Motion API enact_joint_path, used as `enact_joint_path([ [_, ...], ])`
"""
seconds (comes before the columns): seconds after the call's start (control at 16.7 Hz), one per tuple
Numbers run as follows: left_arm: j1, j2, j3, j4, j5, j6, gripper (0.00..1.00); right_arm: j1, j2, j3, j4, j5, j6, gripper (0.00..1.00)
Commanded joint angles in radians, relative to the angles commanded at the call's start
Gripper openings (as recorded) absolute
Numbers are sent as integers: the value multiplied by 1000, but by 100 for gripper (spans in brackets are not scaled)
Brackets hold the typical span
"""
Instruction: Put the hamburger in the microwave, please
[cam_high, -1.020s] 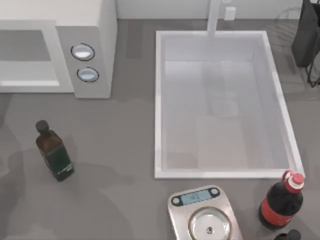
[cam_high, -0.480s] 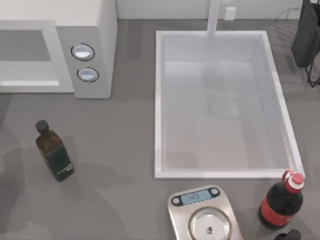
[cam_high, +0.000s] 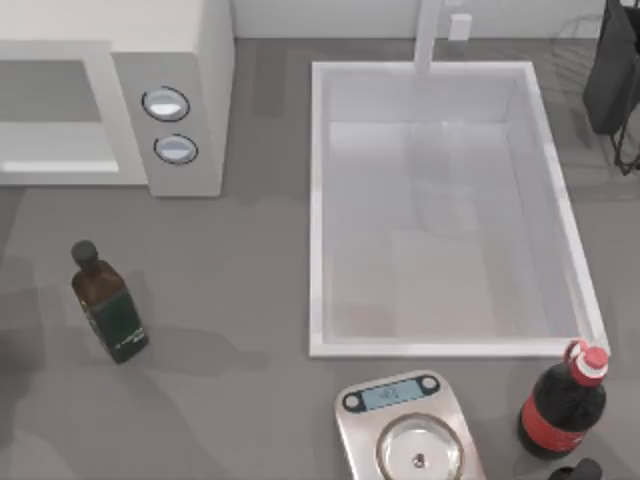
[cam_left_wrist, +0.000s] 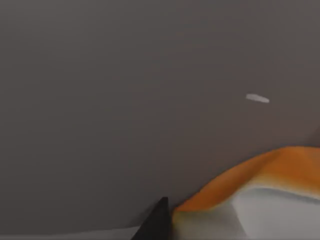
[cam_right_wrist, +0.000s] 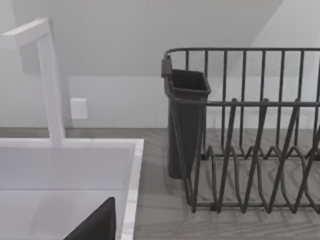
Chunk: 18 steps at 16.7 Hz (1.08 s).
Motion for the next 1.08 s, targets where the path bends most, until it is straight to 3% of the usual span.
enact_joint_path([
  [0.3, 1, 6, -5, 11, 0, 1, 100, 0, 0, 0, 0, 0, 0, 100],
  [1.08, 1, 6, -5, 11, 0, 1, 2, 0, 0, 0, 0, 0, 0, 100],
])
